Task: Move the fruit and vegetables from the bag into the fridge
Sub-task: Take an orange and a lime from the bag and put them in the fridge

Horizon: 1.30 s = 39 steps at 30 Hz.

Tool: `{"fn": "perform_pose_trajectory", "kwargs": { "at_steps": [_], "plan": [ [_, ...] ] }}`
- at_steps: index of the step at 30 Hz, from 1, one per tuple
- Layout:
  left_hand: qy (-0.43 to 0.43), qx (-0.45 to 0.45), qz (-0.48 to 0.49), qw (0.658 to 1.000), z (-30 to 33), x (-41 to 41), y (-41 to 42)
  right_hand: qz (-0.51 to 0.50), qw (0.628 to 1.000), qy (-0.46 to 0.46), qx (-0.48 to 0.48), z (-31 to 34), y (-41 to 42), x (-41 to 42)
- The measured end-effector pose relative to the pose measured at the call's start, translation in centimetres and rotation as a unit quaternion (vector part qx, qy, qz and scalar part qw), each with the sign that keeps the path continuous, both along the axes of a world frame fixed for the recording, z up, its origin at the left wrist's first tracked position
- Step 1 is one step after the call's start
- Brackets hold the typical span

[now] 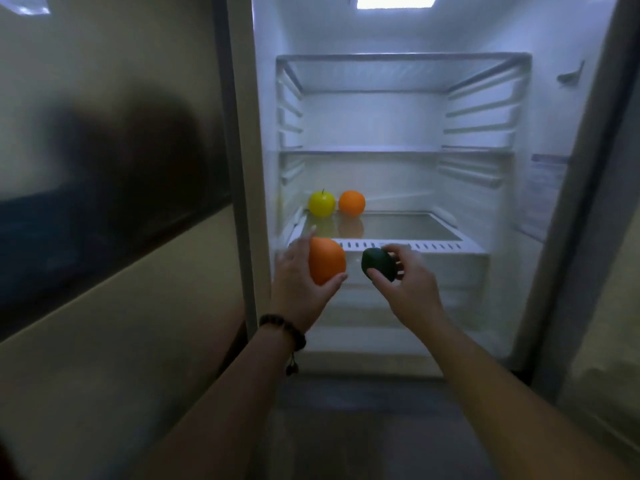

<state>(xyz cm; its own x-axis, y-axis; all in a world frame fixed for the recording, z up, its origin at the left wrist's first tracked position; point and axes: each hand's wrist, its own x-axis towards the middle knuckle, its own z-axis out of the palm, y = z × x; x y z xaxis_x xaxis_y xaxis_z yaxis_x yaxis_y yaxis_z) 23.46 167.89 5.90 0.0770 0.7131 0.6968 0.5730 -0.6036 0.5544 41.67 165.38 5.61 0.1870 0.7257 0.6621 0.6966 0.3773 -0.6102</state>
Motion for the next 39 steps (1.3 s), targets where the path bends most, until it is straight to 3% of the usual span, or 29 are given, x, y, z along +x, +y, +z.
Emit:
{"fn": "perform_pose_trajectory", "kwargs": {
  "at_steps": [8,13,19,25,31,39],
  "plan": [
    [0.008,-0.029,-0.006,1.0,4.9,4.1,12.2,-0.037,0.998,-0.019,-0.041,4.7,11.6,3.0],
    [0.05,-0.059,0.061,0.995,6.0,5.7,18.2,-0.022,0.995,-0.099,-0.019,6.4,17.7,4.7],
    [0.047,-0.128,0.113,0.984,6.4,7.0,23.0,-0.005,0.984,-0.143,-0.105,7.3,24.4,5.0],
    [0.026,-0.205,0.138,0.969,5.4,7.5,25.5,-0.003,0.977,-0.174,-0.125,6.2,27.9,4.6],
    [0.03,-0.172,0.141,0.974,4.7,7.3,25.8,0.012,0.981,-0.138,-0.134,4.7,28.9,4.4],
    [0.066,-0.176,0.156,0.97,4.5,6.8,24.4,0.03,0.973,-0.168,-0.154,5.2,27.6,4.5]
  ]
}}
